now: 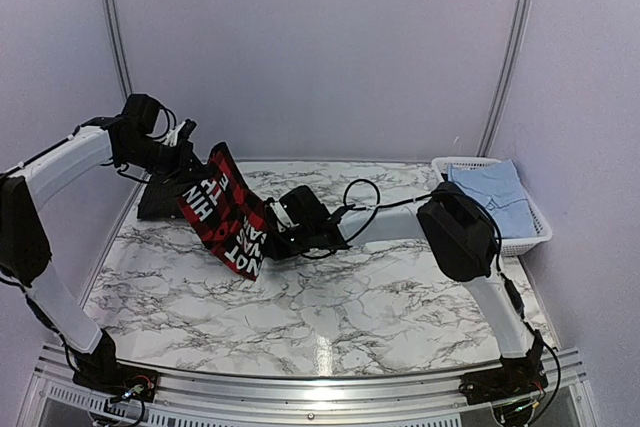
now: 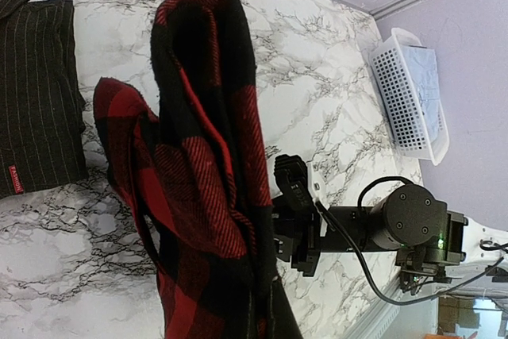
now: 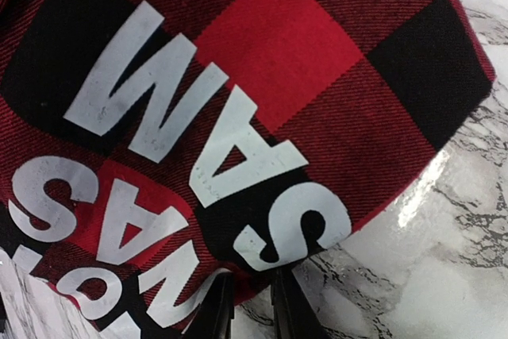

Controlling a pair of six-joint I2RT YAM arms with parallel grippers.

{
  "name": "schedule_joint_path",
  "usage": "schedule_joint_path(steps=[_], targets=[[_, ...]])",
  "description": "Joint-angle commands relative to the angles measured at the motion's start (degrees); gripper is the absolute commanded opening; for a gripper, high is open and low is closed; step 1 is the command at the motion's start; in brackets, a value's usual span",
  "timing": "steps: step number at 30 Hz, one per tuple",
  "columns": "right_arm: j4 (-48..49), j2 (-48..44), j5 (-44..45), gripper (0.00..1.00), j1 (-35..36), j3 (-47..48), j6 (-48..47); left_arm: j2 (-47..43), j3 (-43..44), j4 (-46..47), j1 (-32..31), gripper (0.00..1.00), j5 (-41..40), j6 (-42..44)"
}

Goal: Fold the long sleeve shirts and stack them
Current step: Turn over the square-folded shirt at the center of the board.

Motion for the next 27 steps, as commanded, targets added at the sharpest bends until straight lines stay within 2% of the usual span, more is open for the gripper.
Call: schedule_joint_path(steps=[1,12,21,24,27], targets=[[-2.73,0.51,-0.78,0.19,-0.51,-1.64,0.76,-1.00,1.65,0.10,0.35,0.00,1.52,0.48],[-2.83,-17.16,3.37,0.27,-3.16,-15.89,-1.69,3.09,2.41,-0.85,5.32,0.00,4.25,4.13],[-4.32,-24.66,6.29,0.27,-6.11,-22.34,-2.93,5.30,5.83,-5.20,7.60,0.00,7.41,6.76],[-5.68,-26.77,7.45,0.27,-6.88,-22.80,-3.92,6.38,9.64,-5.29,4.96,0.00,6.99,3.50],[-6.38,-30.27,8.68,0.27,-7.92,-24.03,-4.54,8.93,13.66,-5.46,-1.31,0.00,3.62,-0.64]])
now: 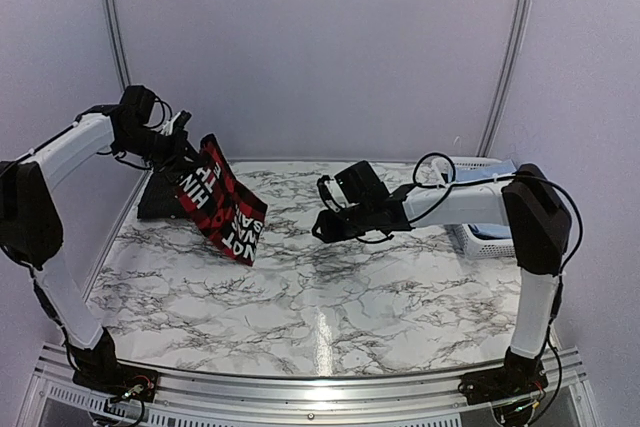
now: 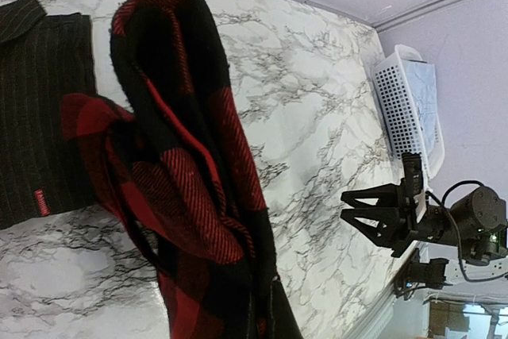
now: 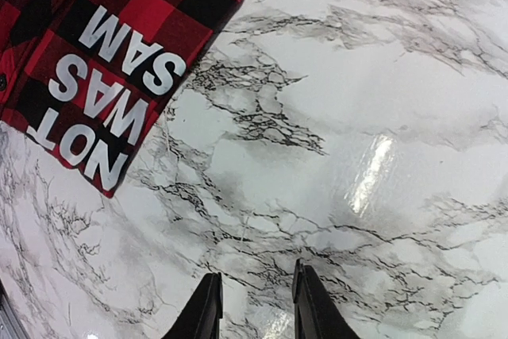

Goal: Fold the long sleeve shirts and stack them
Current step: Turn over the square-folded shirt at the center of the board, then adjust the square-folded shirt at the center of the board.

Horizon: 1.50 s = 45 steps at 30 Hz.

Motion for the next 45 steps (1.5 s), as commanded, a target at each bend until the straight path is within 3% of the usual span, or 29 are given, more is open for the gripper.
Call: schedule_joint_path(steps=[1,5,8,9,11,13,14,18,27,31,37,45], targets=[[-2.05,-6.58,3.54,0.27,-1.40,-1.70,-2.00,3.69,7.11,-0.37,-9.48,0.00,-1.74,-5.78],[-1.86,-13.59,5.07,0.27,-3.08,-5.54,-2.01,14.31,15.29,-0.29,-21.89,0.00,-8.27,-12.65],[-2.99,-19.93,8.52,0.28,-4.01,-9.30,-1.81,27.06,28.31,0.31,-30.99,0.00,-12.31,-18.59],[-3.64,-21.96,9.61,0.29,-4.33,-10.69,-1.76,32.01,34.21,0.44,-33.85,0.07,-13.34,-20.75],[-5.16,-25.85,11.45,0.32,-5.42,-13.37,-1.55,42.24,49.05,1.23,-38.20,0.33,-15.63,-24.40],[-6.57,-29.25,12.66,0.35,-6.83,-15.99,-0.95,50.06,60.30,3.68,-40.22,0.41,-15.33,-28.99],[-7.02,-30.75,13.06,0.36,-7.36,-17.37,-0.74,51.14,61.65,6.53,-40.80,0.45,-14.94,-31.21],[-6.39,-32.70,12.32,0.44,-8.25,-21.43,-0.14,42.44,46.90,18.74,-41.58,0.67,-17.78,-30.63],[1.09,-19.78,3.85,0.60,-9.15,-18.22,1.66,21.87,19.10,22.11,-35.26,0.69,-24.84,-24.20],[3.46,-13.29,3.57,0.65,-9.89,-14.83,2.11,15.93,7.24,22.55,-30.25,0.69,-23.15,-22.18],[4.52,-6.49,5.13,0.69,-11.46,-11.08,2.12,15.61,-1.12,22.64,-25.59,0.72,-14.54,-15.94],[2.86,0.25,6.51,0.66,-12.03,-6.09,2.00,23.32,0.11,22.49,-25.03,0.73,-12.71,-13.81]])
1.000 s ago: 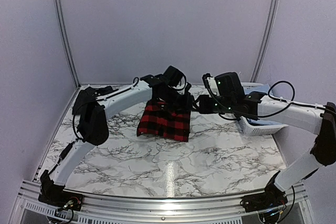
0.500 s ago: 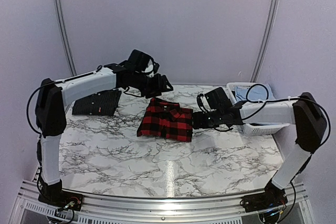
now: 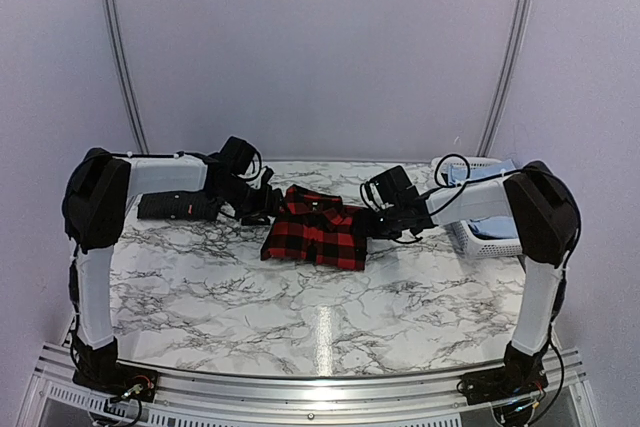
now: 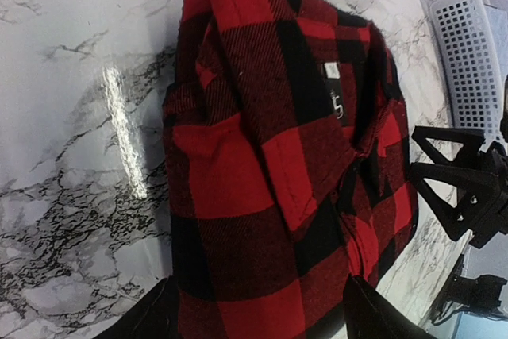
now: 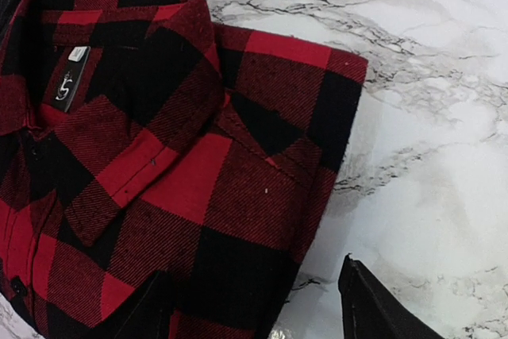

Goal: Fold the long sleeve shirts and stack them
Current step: Adjust the square-folded shirt at the center of the board.

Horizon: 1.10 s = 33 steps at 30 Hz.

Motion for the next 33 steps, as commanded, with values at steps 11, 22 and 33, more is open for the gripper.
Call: schedule_joint_path(steps=[11,22,33], targets=[[-5.08,9.29,3.03,0.59,2.22,9.10,-2.43,8.83,4.45,-0.65,-4.80,0.56,-7.48,-0.18],[-13.27,5.98,2.84,0.00,6.88,18.66,-5.22,-3.90,0.43,-0.54,-7.08,0.00,-14.02,-0.15],[-17.31,-3.70,1.50,0.00,4.38,10.50,-7.53,-15.16,-8.06,-4.73,-10.60,0.45,-20.36,-3.34]])
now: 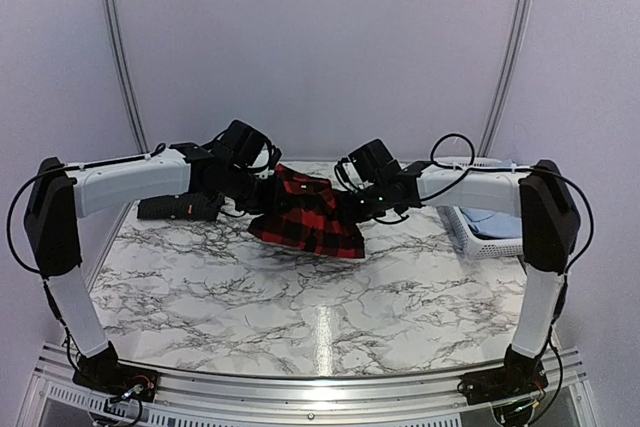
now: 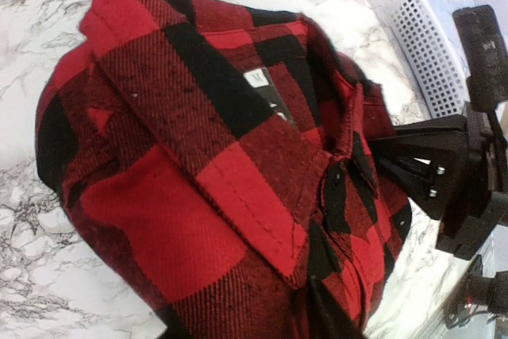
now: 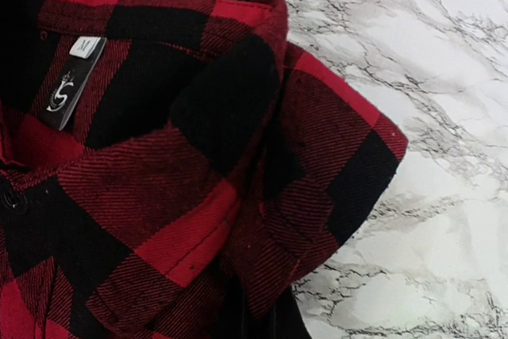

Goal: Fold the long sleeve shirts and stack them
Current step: Adjust the square-folded shirt at the center of the board, then smooth out the square-folded shirt at the center of the board.

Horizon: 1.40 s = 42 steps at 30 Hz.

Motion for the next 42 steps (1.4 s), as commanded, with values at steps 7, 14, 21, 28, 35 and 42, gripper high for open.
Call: schedule_joint_path(steps=[7,14,21,28,35,42], targets=[[1.79,-4.55,-2.31,0.34,-9.07,-17.26,-0.04,1.91,-3.27,-2.06,0.98,0.75,-4.62,-1.52],[2.98,-9.61,1.38,0.52,-8.65,-19.85,1.42,4.27,-3.33,-0.52,1.84,0.55,-1.13,-0.76],[5.91,-9.75,1.29,0.51,-7.70,-16.87,0.51,6.90,-4.69,2.17,4.25,0.56,-2.67,-2.53],[7.98,-2.84,-0.89,0.47,-7.64,-9.48,-2.72,11.46,-3.34,3.95,8.26,0.56,-1.13,-3.47],[8.44,2.32,-1.14,0.47,-7.70,-5.09,-4.50,14.53,-1.93,4.88,9.16,0.54,1.04,-4.34],[9.41,4.47,-3.80,0.48,-7.48,-1.92,-5.38,16.04,-2.00,6.29,9.16,0.43,3.92,-5.49]])
